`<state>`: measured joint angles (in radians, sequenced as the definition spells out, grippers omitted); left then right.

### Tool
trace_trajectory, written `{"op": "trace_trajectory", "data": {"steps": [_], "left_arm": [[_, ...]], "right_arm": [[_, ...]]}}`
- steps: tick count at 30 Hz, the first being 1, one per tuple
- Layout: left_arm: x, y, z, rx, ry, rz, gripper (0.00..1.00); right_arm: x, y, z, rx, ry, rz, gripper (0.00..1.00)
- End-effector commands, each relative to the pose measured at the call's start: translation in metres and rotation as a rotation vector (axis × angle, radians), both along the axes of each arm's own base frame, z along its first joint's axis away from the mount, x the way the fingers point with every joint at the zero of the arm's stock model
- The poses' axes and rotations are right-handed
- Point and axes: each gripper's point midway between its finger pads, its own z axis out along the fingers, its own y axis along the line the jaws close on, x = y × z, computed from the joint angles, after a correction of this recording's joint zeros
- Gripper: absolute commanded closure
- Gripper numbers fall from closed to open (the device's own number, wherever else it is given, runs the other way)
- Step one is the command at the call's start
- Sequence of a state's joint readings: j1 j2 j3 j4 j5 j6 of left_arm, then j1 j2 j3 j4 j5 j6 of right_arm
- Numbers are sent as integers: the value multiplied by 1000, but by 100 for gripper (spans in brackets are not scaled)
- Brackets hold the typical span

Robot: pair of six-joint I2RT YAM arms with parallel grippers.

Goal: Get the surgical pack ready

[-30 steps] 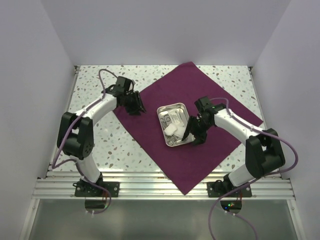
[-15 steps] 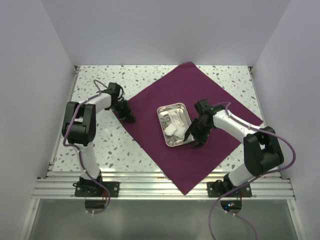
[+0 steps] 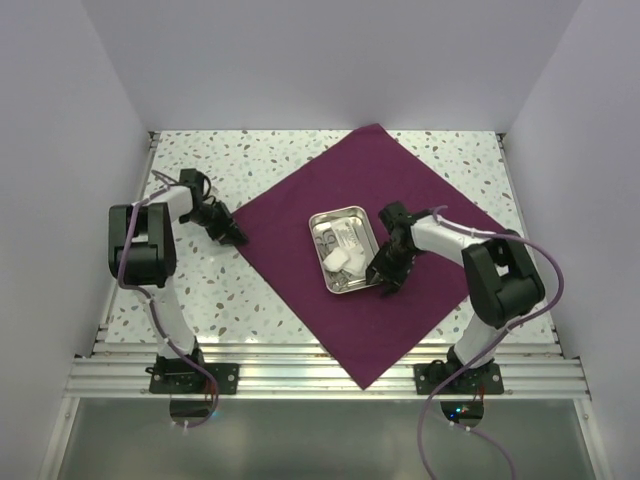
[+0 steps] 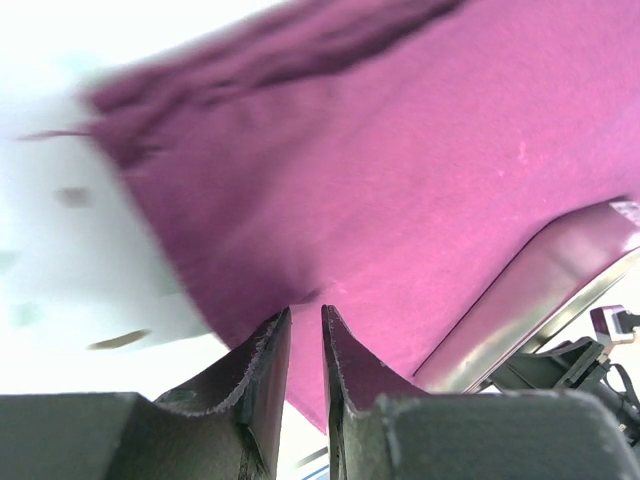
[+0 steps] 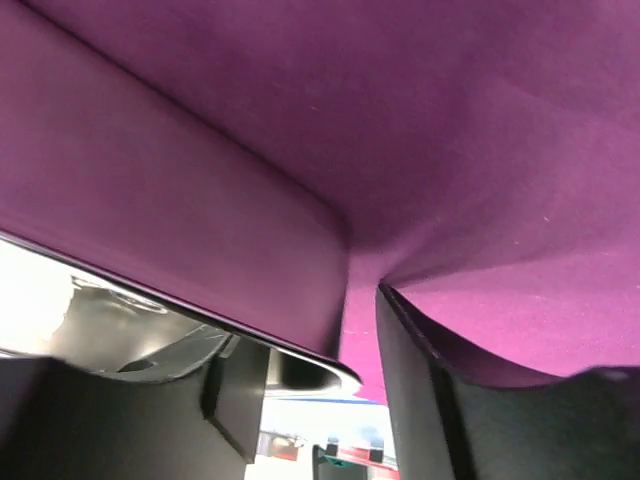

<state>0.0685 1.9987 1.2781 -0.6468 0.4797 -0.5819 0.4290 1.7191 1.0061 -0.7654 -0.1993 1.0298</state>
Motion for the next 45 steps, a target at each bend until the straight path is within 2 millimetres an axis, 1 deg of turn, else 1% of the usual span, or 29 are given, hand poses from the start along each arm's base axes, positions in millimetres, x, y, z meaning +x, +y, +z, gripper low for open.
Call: {"op": "trace_trajectory", "data": {"steps": [1,3,4,6,7,8,10,12,13,15,16,17,18,21,23,24,26,27,28,29,30,32,33,34,37,38,39,41,45], "left_arm": [[-24,56,-40,197,105,17,76],[-23,68,-40,197,105,43,76],[-23,71,-41,196,103,48,76],[-23,78,-42,190,109,64,76],[-23,81,-43,190,107,69,76],[-24,81,-44,190,110,72,76],[-24,83,-46,184,107,78,76],[-24,83,-50,179,116,81,76],[-23,85,-50,179,115,85,76],[-22,91,-52,178,118,102,76],[-21,94,-53,176,120,109,76],[-20,99,-54,175,121,122,76],[-19,103,-53,178,120,130,76],[-16,116,-52,181,121,163,76],[-14,124,-50,187,121,184,76],[-14,125,-50,187,122,190,76],[-13,127,-49,183,124,204,76],[-13,125,-48,172,121,206,76],[-14,124,-49,164,120,208,76],[-11,123,-46,158,104,214,76],[-9,123,-45,156,96,214,76],[-8,123,-45,156,93,211,76],[-8,122,-45,152,91,208,76],[-7,122,-45,151,90,206,76],[-9,119,-44,135,86,198,75],[-7,119,-41,133,76,197,75],[-8,118,-39,130,71,194,75],[-7,116,-34,132,48,192,75],[-12,112,-30,128,38,190,72]], "right_arm": [[24,11,11,10,-78,52,52],[25,12,13,8,-76,94,56],[30,16,15,19,-80,116,58],[34,18,19,30,-79,174,69],[44,21,27,37,-114,230,72],[42,18,25,15,-91,254,77],[53,18,32,13,-130,330,78],[55,16,31,-1,-119,382,82],[62,16,36,0,-145,435,88],[63,5,30,-39,-110,505,92],[70,5,33,-47,-123,526,98],[71,1,32,-60,-112,545,100],[78,-3,32,-63,-123,576,100],[87,-18,32,-65,-122,608,100],[95,-23,31,-47,-124,623,100],[105,-30,35,-45,-145,641,100],[111,-47,31,-98,-125,669,100],[125,-51,39,-116,-162,712,100],[129,-62,36,-172,-133,741,100],[135,-66,39,-193,-138,783,100],[153,-66,50,-217,-186,802,100],[163,-64,48,-221,-182,853,100],[176,-59,58,-227,-227,871,100],[181,-57,57,-223,-246,869,100],[179,-54,50,-190,-246,940,100],[176,-54,50,-184,-252,973,100],[163,-57,41,-169,-219,991,100],[161,-58,38,-171,-230,1010,100],[161,-51,41,-121,-254,1054,100]]}}
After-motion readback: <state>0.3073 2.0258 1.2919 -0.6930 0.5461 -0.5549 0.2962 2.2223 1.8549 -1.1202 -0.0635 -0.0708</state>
